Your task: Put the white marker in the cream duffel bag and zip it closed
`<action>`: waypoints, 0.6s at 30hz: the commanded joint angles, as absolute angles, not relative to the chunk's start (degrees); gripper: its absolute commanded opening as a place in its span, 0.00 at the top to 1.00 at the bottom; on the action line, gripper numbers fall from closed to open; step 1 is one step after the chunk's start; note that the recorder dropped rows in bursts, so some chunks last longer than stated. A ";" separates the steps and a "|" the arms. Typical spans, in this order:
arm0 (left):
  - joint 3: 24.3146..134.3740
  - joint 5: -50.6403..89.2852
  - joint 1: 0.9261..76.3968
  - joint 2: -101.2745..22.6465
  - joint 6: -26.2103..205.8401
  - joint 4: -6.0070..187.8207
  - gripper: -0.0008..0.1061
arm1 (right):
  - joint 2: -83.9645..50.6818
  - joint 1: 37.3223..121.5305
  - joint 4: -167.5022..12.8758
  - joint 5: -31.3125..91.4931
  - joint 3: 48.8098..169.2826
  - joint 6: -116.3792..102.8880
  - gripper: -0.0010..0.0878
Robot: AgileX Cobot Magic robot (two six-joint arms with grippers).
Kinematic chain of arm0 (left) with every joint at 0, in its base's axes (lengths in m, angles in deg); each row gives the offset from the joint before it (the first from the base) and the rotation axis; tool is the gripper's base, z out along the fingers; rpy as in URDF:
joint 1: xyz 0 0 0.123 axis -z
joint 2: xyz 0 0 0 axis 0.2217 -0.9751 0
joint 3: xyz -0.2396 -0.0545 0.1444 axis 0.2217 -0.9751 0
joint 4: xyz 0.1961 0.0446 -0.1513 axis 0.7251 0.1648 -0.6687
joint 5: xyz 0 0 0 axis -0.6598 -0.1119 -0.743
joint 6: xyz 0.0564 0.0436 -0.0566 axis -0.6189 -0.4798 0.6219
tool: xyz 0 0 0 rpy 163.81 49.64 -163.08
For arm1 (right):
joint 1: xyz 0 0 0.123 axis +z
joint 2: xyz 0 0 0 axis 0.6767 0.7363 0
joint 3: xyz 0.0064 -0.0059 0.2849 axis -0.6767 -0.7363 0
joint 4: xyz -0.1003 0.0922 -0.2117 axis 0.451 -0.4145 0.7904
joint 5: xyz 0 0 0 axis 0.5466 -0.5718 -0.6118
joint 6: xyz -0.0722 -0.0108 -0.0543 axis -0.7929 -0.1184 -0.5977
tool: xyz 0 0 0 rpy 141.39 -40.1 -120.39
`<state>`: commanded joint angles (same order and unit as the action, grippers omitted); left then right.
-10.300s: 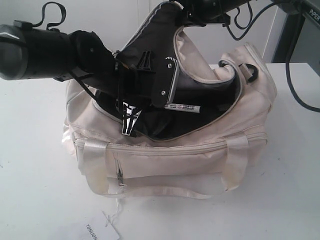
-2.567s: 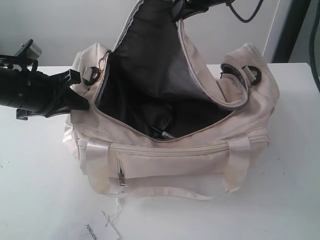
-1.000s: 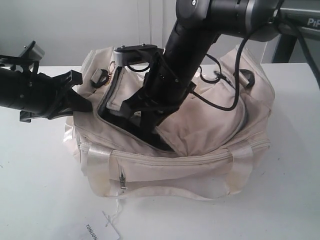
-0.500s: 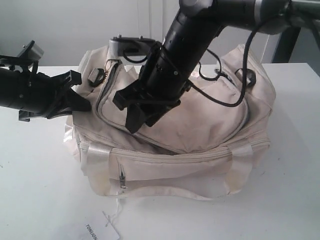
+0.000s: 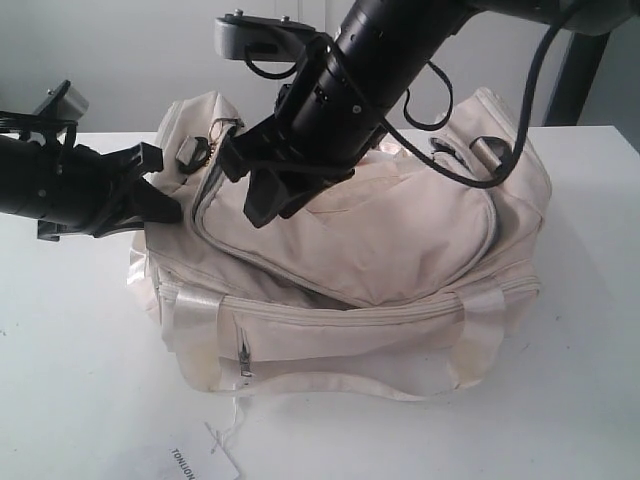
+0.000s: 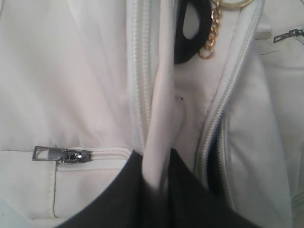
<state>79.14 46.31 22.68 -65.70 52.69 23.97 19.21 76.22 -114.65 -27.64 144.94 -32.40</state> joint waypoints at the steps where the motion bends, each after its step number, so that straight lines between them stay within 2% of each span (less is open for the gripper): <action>1: 79.14 46.20 22.68 -65.70 52.69 24.25 0.99 | 19.21 76.22 -114.65 -27.64 144.94 -32.40 0.98; 8: 79.14 45.31 22.68 -65.70 51.48 26.66 0.99 | 19.21 76.22 -114.65 -27.85 144.94 -32.74 0.99; 10: 79.24 45.45 22.68 -65.70 51.48 26.66 0.90 | 19.21 76.22 -114.55 -27.85 144.94 -32.72 0.99; 13: 80.06 47.13 22.68 -65.70 51.48 26.66 0.68 | 19.21 76.22 -114.55 -28.22 144.94 -32.72 0.99; 15: 80.76 47.86 22.68 -65.70 51.48 27.77 0.59 | 19.21 76.22 -114.44 -28.86 144.94 -32.72 0.99; 18: 82.66 51.39 21.88 -65.70 51.69 33.06 0.56 | 19.21 76.22 -114.44 -30.01 144.94 -33.67 0.99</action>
<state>82.66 51.39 21.88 -65.70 51.69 33.06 19.21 76.22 -114.44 -30.01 144.94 -33.67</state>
